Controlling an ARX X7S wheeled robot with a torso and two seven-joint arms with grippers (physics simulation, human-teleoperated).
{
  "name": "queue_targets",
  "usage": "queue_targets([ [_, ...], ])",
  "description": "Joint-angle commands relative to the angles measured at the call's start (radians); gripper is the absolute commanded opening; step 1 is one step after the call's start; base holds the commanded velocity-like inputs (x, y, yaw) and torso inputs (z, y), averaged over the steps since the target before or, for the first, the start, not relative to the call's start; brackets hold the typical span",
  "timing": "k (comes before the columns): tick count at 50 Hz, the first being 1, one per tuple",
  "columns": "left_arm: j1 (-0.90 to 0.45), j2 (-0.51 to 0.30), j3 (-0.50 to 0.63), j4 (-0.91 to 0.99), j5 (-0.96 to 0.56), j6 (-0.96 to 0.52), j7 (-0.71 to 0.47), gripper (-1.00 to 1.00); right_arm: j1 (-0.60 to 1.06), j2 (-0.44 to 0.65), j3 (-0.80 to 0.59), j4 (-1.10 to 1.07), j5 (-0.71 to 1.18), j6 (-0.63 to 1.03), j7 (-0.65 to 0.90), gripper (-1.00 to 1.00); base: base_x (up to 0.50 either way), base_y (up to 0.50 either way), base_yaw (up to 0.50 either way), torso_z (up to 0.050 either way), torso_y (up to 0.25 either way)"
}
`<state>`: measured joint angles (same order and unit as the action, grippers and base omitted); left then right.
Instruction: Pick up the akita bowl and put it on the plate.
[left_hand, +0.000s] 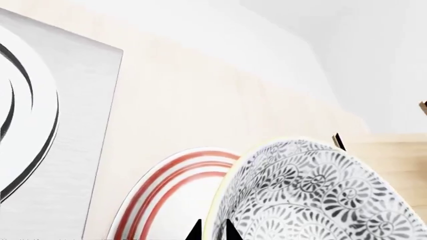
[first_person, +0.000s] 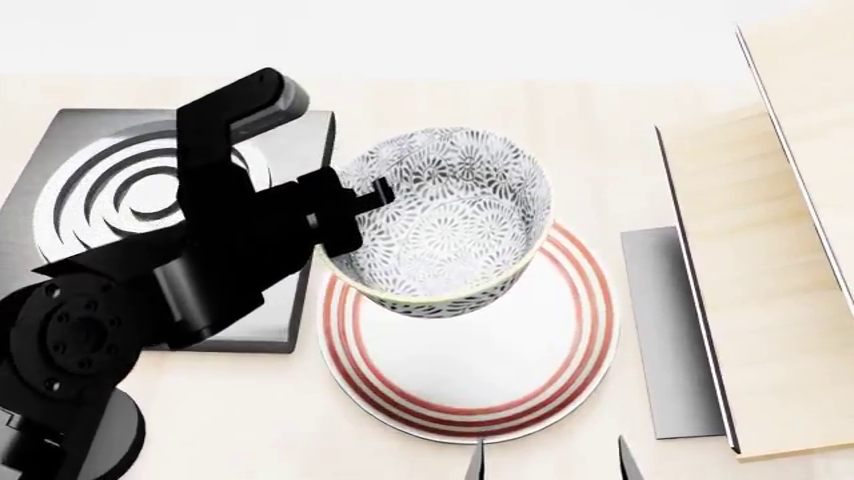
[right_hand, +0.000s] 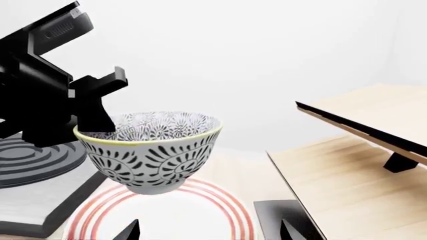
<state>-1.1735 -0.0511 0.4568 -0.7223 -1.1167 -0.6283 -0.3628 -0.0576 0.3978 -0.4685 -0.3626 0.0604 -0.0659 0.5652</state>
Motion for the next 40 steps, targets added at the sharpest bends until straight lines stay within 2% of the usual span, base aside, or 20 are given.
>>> queue_targets([
  [1,0.015,-0.007,0.005,0.038,-0.013,0.030,0.001,-1.00,0.001,0.000,-0.005,0.005,-0.001,-0.001,0.001,1.00,0.00,0.00,0.00,0.000,0.000],
  [5,0.021,-0.005,0.016,0.038,-0.016,0.033,0.024,-1.00,0.001,0.001,-0.006,0.007,0.000,-0.003,0.001,1.00,0.00,0.00,0.00,0.000,0.000],
  [12,0.022,0.004,0.067,0.043,0.039,0.060,-0.019,-1.00,0.003,0.001,-0.006,0.012,0.003,-0.006,0.001,1.00,0.00,0.00,0.00,0.001,-0.052],
  [16,0.023,0.008,0.058,0.031,0.008,0.058,0.024,-1.00,0.005,0.001,-0.007,0.014,0.004,-0.005,0.001,1.00,0.00,0.00,0.00,0.014,-0.156],
  [29,0.001,0.022,0.078,-0.008,0.007,0.100,0.041,-1.00,0.015,-0.003,-0.012,0.026,0.001,-0.002,0.002,1.00,0.00,0.00,0.00,0.002,-0.003],
  [35,-0.019,0.045,0.130,-0.071,0.027,0.126,0.052,-1.00,0.013,0.000,-0.010,0.030,0.005,-0.009,0.003,1.00,0.00,0.00,0.00,0.000,-0.016],
  [40,-0.048,0.049,0.183,-0.142,-0.026,0.166,0.070,-1.00,0.016,-0.002,-0.014,0.040,0.003,-0.013,0.003,1.00,0.00,0.00,0.00,0.008,-0.118],
])
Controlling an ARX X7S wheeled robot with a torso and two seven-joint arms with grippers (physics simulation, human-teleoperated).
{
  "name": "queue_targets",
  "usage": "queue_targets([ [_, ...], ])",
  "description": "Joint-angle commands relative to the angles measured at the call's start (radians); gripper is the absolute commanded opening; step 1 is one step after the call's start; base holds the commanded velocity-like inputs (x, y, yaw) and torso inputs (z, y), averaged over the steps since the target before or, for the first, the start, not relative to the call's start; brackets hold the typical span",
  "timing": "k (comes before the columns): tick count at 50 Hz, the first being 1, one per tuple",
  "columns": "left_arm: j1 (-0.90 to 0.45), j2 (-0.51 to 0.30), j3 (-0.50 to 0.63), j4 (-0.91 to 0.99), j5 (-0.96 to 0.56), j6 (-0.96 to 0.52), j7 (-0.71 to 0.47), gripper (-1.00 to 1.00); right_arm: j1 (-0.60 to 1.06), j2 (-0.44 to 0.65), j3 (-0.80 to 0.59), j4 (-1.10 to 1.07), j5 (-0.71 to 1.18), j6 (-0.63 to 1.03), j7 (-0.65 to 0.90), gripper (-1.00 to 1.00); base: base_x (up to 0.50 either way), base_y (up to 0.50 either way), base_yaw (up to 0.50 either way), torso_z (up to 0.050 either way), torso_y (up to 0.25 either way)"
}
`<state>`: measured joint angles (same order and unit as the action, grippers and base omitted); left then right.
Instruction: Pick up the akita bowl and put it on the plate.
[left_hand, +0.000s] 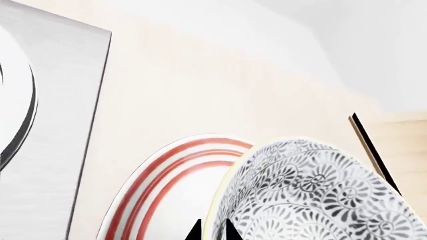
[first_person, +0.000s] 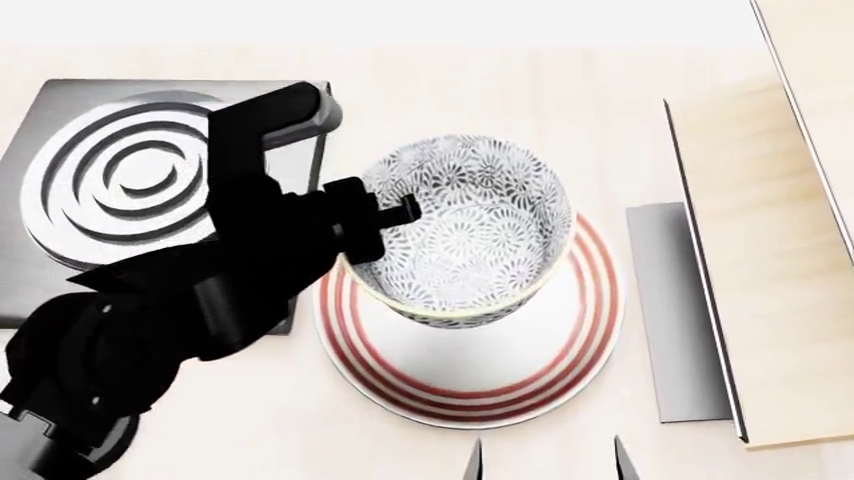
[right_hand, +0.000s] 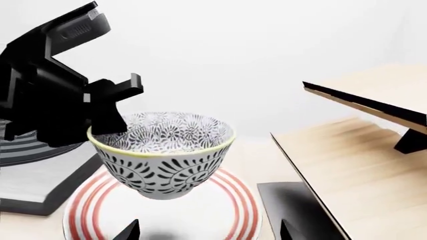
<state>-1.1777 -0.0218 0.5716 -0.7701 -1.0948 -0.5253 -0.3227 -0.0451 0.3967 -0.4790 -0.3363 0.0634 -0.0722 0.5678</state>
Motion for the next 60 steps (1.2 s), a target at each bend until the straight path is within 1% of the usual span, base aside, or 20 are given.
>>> queue_targets([
  [1,-0.047,0.018,0.094,-0.090,-0.040,0.070,0.022,-1.00,0.004,-0.001,-0.003,0.012,0.002,-0.004,0.000,1.00,0.00,0.00,0.00,0.009,-0.025],
  [2,-0.047,0.017,0.102,-0.088,-0.043,0.079,0.010,-1.00,0.004,-0.001,-0.002,0.011,0.003,-0.004,0.001,1.00,0.00,0.00,0.00,0.009,-0.025],
  [3,-0.049,0.017,0.105,-0.094,-0.061,0.078,0.032,-1.00,0.004,-0.001,-0.004,0.012,0.000,-0.004,0.001,1.00,0.00,0.00,0.00,0.009,-0.020],
  [8,-0.058,0.017,0.150,-0.105,-0.083,0.101,0.016,-1.00,0.002,0.000,-0.005,0.011,0.001,-0.004,0.002,1.00,0.00,0.00,0.00,0.007,-0.020],
  [18,-0.078,0.019,0.236,-0.151,-0.170,0.144,0.031,-1.00,0.003,0.001,-0.006,0.014,0.002,-0.005,0.003,1.00,0.00,0.00,0.00,0.007,-0.020],
  [22,-0.093,0.020,0.313,-0.178,-0.213,0.172,0.037,-1.00,0.004,0.001,-0.006,0.016,0.003,-0.006,0.004,1.00,0.00,0.00,0.00,0.007,-0.027],
  [25,-0.096,0.019,0.345,-0.186,-0.243,0.193,0.036,-1.00,0.003,0.002,-0.006,0.014,0.004,-0.006,0.005,1.00,0.00,0.00,0.00,0.007,-0.081],
  [26,-0.104,0.020,0.385,-0.188,-0.237,0.194,0.031,-1.00,0.003,0.002,-0.007,0.015,0.002,-0.005,0.006,1.00,0.00,0.00,0.00,0.007,-0.076],
  [27,-0.106,0.021,0.416,-0.188,-0.231,0.217,-0.021,-1.00,0.004,0.002,-0.007,0.016,0.004,-0.006,0.005,1.00,0.00,0.00,0.00,0.006,-0.102],
  [28,-0.106,0.020,0.392,-0.205,-0.297,0.218,0.038,-1.00,0.004,0.002,-0.007,0.016,0.004,-0.006,0.005,1.00,0.00,0.00,0.00,0.011,-0.199],
  [29,-0.110,0.020,0.416,-0.205,-0.299,0.228,0.032,-1.00,0.004,0.003,-0.005,0.017,0.006,-0.008,0.005,1.00,0.00,0.00,0.00,0.012,-0.205],
  [31,-0.113,0.020,0.432,-0.222,-0.359,0.236,0.068,-1.00,0.006,0.003,-0.006,0.020,0.007,-0.006,0.004,1.00,0.00,0.00,0.00,0.009,-0.016],
  [32,-0.118,0.020,0.456,-0.224,-0.364,0.244,0.059,-1.00,0.006,0.003,-0.006,0.020,0.006,-0.007,0.005,1.00,0.00,0.00,0.00,0.000,0.000],
  [34,-0.120,0.019,0.464,-0.229,-0.391,0.248,0.080,-1.00,0.007,0.002,-0.008,0.022,0.006,-0.007,0.004,1.00,0.00,0.00,0.00,0.000,0.000],
  [35,-0.120,0.018,0.479,-0.223,-0.381,0.264,0.059,-1.00,0.009,0.002,-0.009,0.023,0.005,-0.007,0.003,1.00,0.00,0.00,0.00,0.000,0.000],
  [37,-0.122,0.018,0.487,-0.225,-0.393,0.265,0.068,-1.00,0.009,0.002,-0.010,0.024,0.006,-0.007,0.002,1.00,0.00,0.00,0.00,0.000,0.000],
  [38,-0.123,0.018,0.501,-0.221,-0.385,0.271,0.050,-1.00,0.010,0.002,-0.011,0.025,0.004,-0.007,0.003,1.00,0.00,0.00,0.00,0.000,0.000],
  [44,-0.122,0.018,0.514,-0.223,-0.424,0.298,0.069,-1.00,0.012,0.002,-0.013,0.027,0.003,-0.006,0.003,1.00,0.00,0.00,0.00,0.000,0.000],
  [54,-0.133,0.020,0.586,-0.232,-0.489,0.333,0.049,-1.00,0.010,0.004,-0.012,0.034,0.007,-0.015,0.005,1.00,0.00,0.00,0.00,0.000,0.000],
  [60,-0.155,0.021,0.735,-0.259,-0.619,0.382,0.053,-1.00,0.010,0.005,-0.011,0.036,0.013,-0.016,0.004,1.00,0.00,0.00,0.00,0.000,0.000],
])
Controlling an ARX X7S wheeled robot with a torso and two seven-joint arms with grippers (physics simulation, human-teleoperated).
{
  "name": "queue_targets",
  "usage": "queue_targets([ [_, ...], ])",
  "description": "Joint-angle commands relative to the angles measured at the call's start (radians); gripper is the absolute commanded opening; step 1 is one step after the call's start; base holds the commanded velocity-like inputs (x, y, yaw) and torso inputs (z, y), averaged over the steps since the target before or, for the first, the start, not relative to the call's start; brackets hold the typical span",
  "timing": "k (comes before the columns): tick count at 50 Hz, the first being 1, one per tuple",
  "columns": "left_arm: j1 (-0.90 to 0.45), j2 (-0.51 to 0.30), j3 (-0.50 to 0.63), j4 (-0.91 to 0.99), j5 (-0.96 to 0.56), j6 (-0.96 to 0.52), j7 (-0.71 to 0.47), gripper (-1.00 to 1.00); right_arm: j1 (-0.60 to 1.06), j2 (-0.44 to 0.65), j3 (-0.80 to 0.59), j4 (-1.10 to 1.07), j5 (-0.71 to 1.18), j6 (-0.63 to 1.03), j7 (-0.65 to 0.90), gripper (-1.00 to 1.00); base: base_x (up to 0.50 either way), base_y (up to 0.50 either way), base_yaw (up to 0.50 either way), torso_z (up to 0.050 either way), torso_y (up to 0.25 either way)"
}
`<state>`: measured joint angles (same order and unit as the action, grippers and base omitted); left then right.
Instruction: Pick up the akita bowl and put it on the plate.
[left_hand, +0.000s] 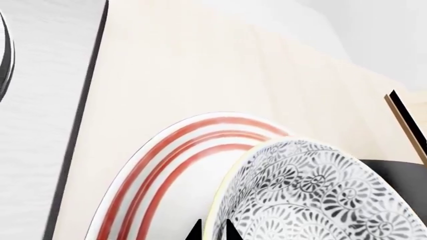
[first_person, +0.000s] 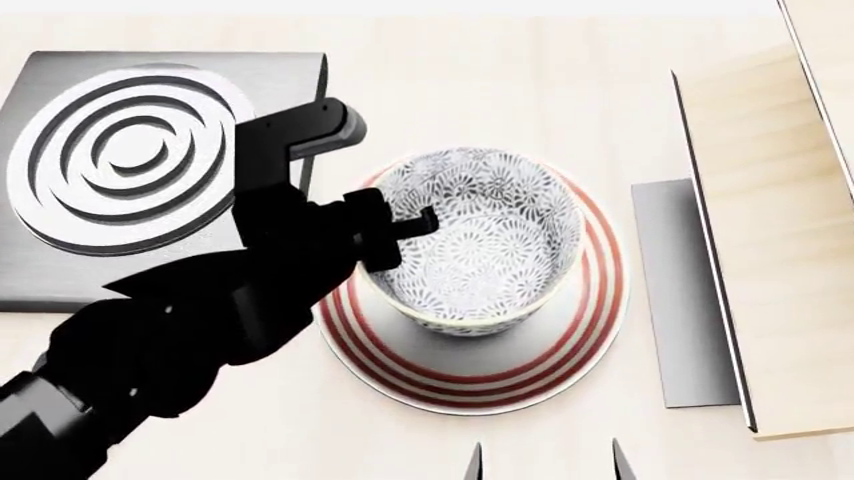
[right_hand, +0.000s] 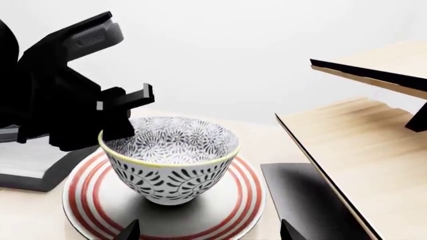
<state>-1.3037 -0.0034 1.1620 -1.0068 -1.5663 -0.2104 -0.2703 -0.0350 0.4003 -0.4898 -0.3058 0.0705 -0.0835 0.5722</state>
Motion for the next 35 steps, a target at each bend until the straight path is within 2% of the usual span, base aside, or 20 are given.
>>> queue_targets([
  [1,-0.033,0.003,0.171,-0.022,-0.167,0.078,-0.003,-1.00,-0.001,0.002,-0.001,0.005,0.003,-0.006,0.000,1.00,0.00,0.00,0.00,0.000,0.000],
  [14,-0.069,0.003,0.407,-0.034,-0.399,0.155,-0.014,-1.00,0.002,0.003,-0.004,0.013,0.006,-0.010,0.000,1.00,0.00,0.00,0.00,0.000,0.000],
  [24,-0.067,0.003,0.446,-0.036,-0.432,0.149,-0.010,-1.00,-0.002,0.007,-0.003,0.006,0.010,-0.013,0.001,1.00,0.00,0.00,0.00,0.000,0.000],
  [25,-0.069,0.003,0.448,-0.033,-0.429,0.148,-0.018,1.00,-0.002,0.007,-0.004,0.006,0.008,-0.013,0.002,1.00,0.00,0.00,0.00,0.000,0.000],
  [35,-0.077,0.003,0.447,-0.017,-0.411,0.145,-0.032,1.00,-0.002,0.007,-0.007,0.005,0.008,-0.013,0.003,1.00,0.00,0.00,0.00,0.000,0.000],
])
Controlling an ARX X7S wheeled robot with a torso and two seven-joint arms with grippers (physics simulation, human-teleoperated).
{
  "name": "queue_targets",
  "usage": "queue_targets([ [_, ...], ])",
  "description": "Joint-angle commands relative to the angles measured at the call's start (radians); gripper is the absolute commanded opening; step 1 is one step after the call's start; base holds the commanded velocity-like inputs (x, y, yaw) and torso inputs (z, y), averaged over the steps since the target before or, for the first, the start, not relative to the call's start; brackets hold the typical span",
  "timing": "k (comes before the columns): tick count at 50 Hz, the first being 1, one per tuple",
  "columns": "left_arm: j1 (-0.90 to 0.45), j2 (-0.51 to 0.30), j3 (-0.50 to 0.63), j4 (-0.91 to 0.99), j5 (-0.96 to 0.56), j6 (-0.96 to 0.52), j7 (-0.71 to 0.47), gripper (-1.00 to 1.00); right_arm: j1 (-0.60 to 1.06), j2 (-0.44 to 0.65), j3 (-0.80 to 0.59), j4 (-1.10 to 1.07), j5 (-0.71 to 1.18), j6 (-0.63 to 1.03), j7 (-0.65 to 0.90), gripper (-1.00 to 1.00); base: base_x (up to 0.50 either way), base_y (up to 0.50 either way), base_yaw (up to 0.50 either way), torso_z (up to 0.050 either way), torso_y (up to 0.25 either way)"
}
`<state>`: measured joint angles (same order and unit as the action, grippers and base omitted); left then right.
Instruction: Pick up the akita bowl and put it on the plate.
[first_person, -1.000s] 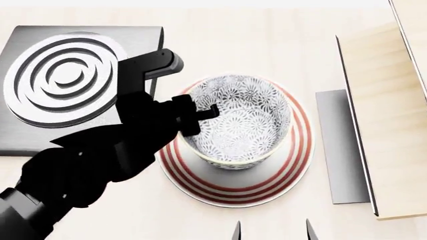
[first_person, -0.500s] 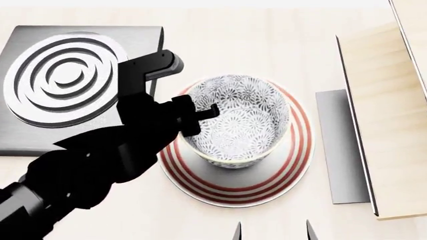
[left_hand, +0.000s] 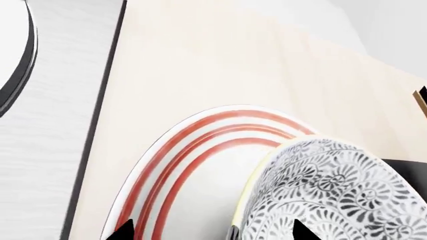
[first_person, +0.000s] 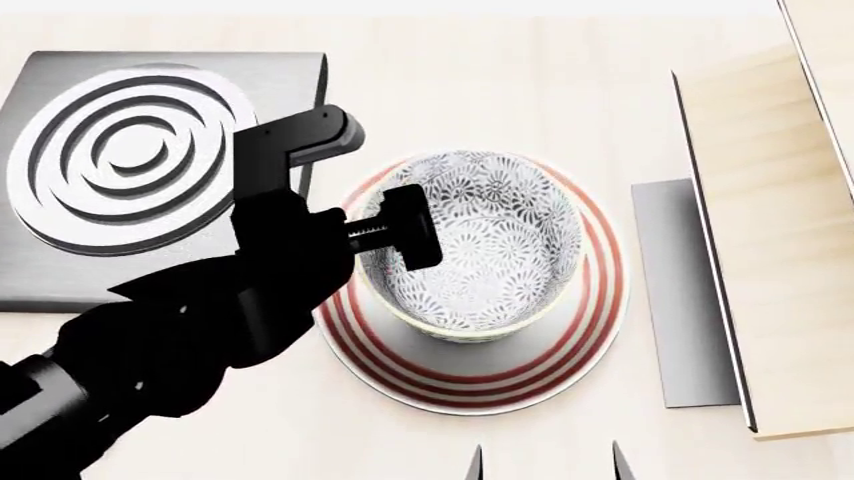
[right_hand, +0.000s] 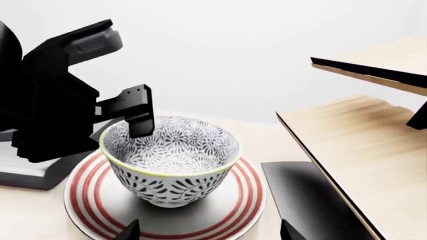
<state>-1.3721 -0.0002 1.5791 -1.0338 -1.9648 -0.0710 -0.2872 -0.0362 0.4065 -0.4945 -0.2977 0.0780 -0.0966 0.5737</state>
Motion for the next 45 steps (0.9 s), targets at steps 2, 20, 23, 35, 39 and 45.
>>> queue_targets([
  [2,-0.007,0.000,0.027,0.006,-0.012,0.009,-0.014,1.00,-0.002,0.003,-0.003,-0.005,0.000,0.000,0.002,1.00,0.00,0.00,0.00,0.000,0.000],
  [20,-0.054,-0.041,0.072,0.144,0.089,0.004,-0.152,1.00,-0.012,0.014,0.004,-0.036,0.014,0.001,0.006,1.00,0.00,0.00,0.00,0.000,0.000],
  [23,-0.059,-0.068,0.081,0.202,0.104,0.011,-0.199,1.00,-0.015,0.016,0.002,-0.049,0.011,0.006,0.008,1.00,0.00,0.00,0.00,0.000,0.000],
  [35,-0.101,-0.226,0.091,0.558,0.172,0.060,-0.402,1.00,-0.014,0.015,-0.005,-0.064,0.006,0.010,0.011,1.00,0.00,0.00,0.00,0.000,0.000],
  [39,-0.106,-0.251,0.098,0.617,0.197,0.073,-0.433,1.00,-0.016,0.016,-0.007,-0.072,0.004,0.014,0.012,1.00,0.00,0.00,0.00,0.000,0.000],
  [45,-0.108,-0.285,0.095,0.693,0.218,0.090,-0.447,1.00,-0.012,0.014,-0.011,-0.069,0.003,0.016,0.011,1.00,0.00,0.00,0.00,0.000,0.000],
])
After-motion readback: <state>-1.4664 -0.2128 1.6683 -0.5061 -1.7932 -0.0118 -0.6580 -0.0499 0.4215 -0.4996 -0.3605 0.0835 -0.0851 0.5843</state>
